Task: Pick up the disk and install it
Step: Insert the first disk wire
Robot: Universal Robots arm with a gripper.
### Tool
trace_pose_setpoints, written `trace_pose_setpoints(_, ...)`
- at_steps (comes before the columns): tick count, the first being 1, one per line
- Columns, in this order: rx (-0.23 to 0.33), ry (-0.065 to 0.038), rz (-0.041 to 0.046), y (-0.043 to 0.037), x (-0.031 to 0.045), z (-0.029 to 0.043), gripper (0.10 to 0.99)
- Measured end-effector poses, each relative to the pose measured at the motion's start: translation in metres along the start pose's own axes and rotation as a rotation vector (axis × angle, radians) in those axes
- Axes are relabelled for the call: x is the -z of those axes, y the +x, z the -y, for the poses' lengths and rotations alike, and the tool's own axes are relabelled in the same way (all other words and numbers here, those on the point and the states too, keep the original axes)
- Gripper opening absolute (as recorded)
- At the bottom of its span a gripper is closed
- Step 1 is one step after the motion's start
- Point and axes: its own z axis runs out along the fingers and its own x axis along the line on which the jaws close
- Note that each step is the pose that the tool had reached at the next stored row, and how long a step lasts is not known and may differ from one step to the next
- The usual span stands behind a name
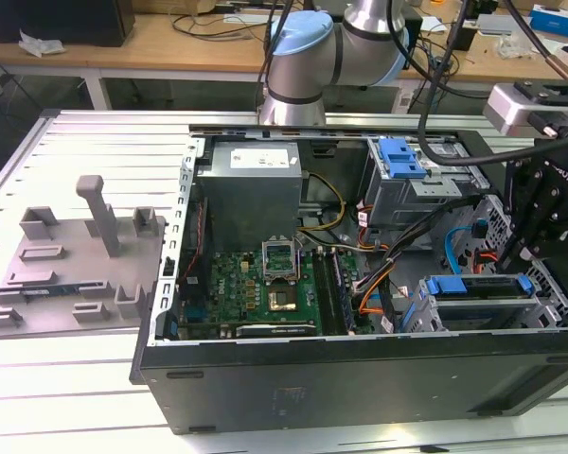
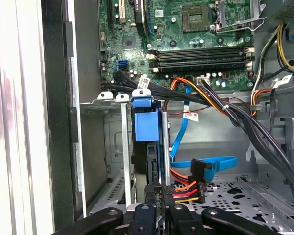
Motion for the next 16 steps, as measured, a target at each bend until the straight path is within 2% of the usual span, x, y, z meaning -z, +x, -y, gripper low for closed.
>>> trace_pose_setpoints(6, 0.0, 0.002, -0.0001, 0.0002, -0.0003, -0.0022, 0.169)
trace_pose_setpoints(8, -0.001, 0.009, 0.0005, -0.0006, -0.0004, -0.0024, 0.169)
trace_pose_setpoints(10, -0.002, 0.021, 0.0014, -0.0007, -0.0004, -0.0025, 0.169)
trace_pose_setpoints(11, -0.004, 0.022, 0.0016, -0.0007, -0.0004, -0.0024, 0.169)
trace_pose_setpoints(16, -0.049, 0.019, 0.0011, -0.0007, -0.0006, -0.0029, 0.169)
